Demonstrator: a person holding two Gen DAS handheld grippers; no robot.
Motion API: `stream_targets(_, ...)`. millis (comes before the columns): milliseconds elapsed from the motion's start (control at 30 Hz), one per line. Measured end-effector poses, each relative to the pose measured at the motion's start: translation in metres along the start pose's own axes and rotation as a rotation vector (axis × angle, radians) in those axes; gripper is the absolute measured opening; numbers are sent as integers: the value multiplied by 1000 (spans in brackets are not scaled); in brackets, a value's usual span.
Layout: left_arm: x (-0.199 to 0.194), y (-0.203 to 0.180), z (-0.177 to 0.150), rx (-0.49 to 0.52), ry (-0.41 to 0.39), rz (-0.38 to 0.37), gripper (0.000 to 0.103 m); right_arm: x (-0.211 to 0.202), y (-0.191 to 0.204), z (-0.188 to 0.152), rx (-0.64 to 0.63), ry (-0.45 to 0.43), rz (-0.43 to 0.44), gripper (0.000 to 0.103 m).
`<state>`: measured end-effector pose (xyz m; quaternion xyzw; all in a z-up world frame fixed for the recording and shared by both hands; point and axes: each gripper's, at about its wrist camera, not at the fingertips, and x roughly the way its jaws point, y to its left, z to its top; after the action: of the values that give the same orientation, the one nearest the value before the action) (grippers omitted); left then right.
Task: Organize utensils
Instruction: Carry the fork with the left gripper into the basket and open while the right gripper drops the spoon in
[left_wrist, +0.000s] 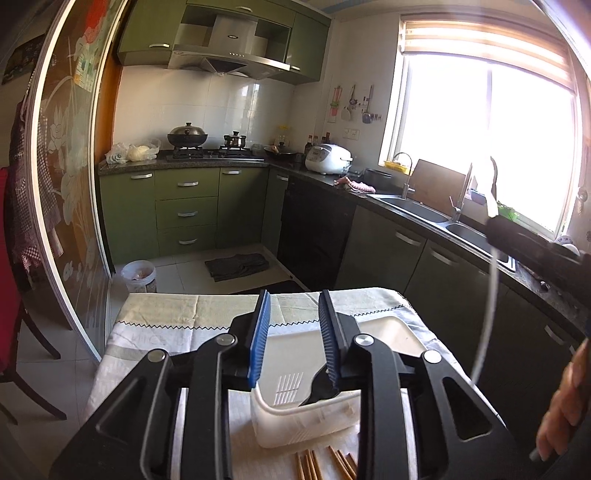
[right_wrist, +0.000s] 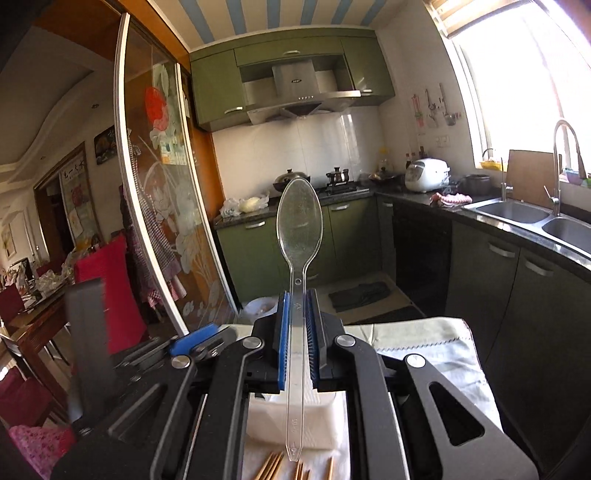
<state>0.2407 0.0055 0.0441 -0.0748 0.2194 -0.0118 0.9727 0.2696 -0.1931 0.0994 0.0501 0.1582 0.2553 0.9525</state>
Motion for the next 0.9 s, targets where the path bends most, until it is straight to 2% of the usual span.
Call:
stream_targets(67, -16, 8, 0, -10, -12, 7, 36, 20, 2, 6, -5, -22, -18, 10)
stream_targets(167, -38, 13, -2, 6, -33, 23, 36, 50, 1, 8, -16, -49, -52, 10)
stream_targets(267, -55, 13, -6, 30, -43, 31, 36, 76, -5, 0, -5, -22, -69, 10)
stream_targets(400, -62, 17, -12, 31, -17, 26, 36, 88, -11, -24, -1, 7, -84, 10)
stream_targets(600, -53, 18, -25, 5, 71, -2, 36, 79, -9, -56, -35, 13, -88, 10)
stream_targets(667, -51, 14, -27, 17, 93, 3, 36, 71, -7, -67, -49, 20, -83, 17)
stream_targets(733, -47, 11, -30, 30, 129, 4, 36, 64, -6, -72, -54, 23, -84, 19)
stream_targets(800, -42, 7, -36, 40, 190, 3, 37, 52, -6, -77, -58, 27, -81, 25)
stream_targets(900, -31, 5, -48, 34, 312, 3, 37, 28, -12, -80, -27, 27, -68, 25)
